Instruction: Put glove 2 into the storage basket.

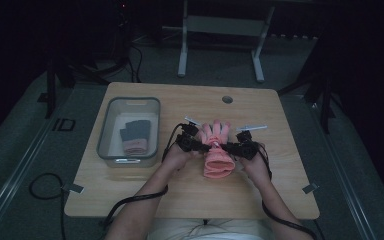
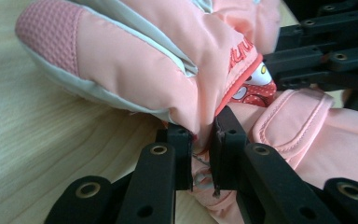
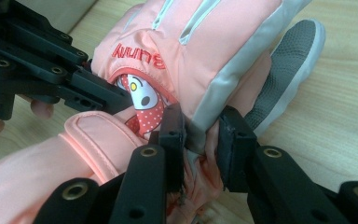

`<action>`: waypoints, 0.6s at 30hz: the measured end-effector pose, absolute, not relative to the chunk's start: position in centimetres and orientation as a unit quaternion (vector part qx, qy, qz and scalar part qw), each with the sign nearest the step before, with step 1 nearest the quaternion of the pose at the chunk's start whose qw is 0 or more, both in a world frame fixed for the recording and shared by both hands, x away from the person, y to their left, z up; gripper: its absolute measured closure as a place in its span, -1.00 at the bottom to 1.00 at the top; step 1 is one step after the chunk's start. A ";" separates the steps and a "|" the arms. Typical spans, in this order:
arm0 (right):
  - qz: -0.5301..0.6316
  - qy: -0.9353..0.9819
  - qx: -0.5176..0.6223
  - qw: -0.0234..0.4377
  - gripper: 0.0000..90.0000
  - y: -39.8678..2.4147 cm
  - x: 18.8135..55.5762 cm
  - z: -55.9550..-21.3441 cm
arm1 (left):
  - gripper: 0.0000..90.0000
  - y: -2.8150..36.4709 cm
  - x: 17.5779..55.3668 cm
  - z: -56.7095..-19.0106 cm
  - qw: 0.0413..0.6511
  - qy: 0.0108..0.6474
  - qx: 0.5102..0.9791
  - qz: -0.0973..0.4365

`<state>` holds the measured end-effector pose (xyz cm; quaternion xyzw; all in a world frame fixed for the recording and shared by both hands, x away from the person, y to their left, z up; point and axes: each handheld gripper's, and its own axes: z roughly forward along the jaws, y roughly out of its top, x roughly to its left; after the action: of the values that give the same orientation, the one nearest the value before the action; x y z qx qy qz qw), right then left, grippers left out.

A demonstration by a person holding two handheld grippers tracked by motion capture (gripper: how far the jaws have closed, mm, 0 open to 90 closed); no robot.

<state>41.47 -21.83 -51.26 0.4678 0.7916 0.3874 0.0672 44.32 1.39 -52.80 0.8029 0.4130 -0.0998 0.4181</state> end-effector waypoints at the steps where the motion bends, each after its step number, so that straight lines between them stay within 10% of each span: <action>1: 0.392 0.790 0.467 0.067 0.65 -21.9 41.4 -51.1 | 0.78 1.4 44.3 -52.5 0.421 0.410 0.803 -0.099; 18: 0.466 0.766 0.435 0.088 0.66 -20.6 41.1 -44.5 | 0.80 4.2 43.6 -44.6 0.463 0.374 0.802 -0.047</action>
<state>41.06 -20.62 -44.50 0.4352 0.7655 0.4657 0.0876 43.56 4.19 -44.58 0.8022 0.3737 -0.0474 0.4632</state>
